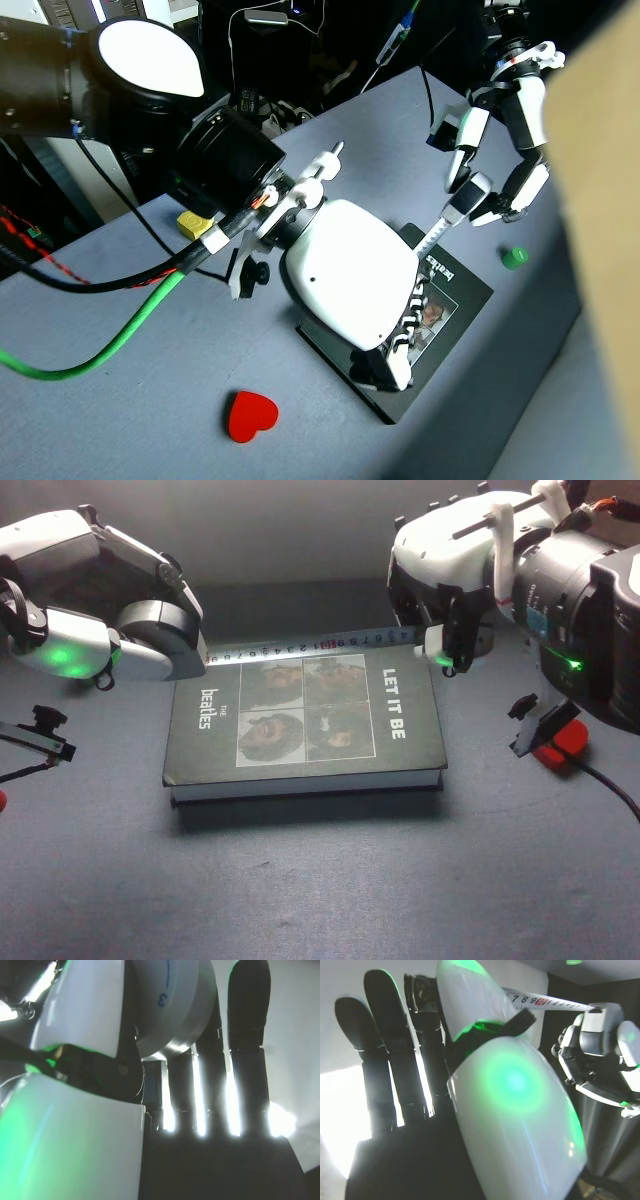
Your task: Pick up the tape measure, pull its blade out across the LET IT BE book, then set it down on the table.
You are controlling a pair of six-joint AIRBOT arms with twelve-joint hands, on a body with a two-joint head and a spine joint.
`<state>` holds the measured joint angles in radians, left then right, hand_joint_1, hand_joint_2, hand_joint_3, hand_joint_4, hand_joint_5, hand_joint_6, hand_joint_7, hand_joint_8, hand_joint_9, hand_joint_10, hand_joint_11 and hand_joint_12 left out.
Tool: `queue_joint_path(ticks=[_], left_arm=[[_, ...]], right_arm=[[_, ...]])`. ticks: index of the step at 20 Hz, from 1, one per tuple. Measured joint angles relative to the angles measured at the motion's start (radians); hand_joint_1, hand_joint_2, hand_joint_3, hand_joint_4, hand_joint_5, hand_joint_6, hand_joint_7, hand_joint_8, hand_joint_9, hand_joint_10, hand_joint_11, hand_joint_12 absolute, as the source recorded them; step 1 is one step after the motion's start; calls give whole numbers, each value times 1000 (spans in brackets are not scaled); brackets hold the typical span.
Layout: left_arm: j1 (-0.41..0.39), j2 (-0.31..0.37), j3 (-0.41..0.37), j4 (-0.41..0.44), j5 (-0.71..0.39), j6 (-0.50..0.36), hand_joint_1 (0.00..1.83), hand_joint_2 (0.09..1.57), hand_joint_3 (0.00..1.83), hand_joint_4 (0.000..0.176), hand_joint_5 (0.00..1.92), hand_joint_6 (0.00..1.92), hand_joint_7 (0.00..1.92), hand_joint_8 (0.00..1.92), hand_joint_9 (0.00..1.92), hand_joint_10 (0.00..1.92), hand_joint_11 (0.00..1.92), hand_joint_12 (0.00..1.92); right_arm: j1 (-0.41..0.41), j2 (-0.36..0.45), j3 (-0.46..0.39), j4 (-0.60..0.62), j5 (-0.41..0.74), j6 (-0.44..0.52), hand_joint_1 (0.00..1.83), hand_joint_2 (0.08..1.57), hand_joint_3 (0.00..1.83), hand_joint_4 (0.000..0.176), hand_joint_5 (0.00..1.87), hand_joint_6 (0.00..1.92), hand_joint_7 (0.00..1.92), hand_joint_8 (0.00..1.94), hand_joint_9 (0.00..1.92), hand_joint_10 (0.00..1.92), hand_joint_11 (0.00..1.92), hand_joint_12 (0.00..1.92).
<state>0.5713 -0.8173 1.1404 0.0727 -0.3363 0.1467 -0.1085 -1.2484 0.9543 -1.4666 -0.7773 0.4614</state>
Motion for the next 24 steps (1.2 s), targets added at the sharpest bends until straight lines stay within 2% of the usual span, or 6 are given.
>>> queue_joint_path(ticks=[11,24], left_arm=[[0,0,0,-2,-4,-3,1386,1089,0,0,936,784,1096,786,980,1236,994,1130],[0,-2,0,-6,-16,-6,1384,1096,0,0,924,800,1067,839,970,1255,988,1128]], right_arm=[[-1,40,23,0,56,-11,1187,1165,0,21,868,1123,914,1162,829,918,606,1398],[5,85,88,7,140,-30,1180,1175,0,32,853,1182,891,1160,825,935,601,1396]])
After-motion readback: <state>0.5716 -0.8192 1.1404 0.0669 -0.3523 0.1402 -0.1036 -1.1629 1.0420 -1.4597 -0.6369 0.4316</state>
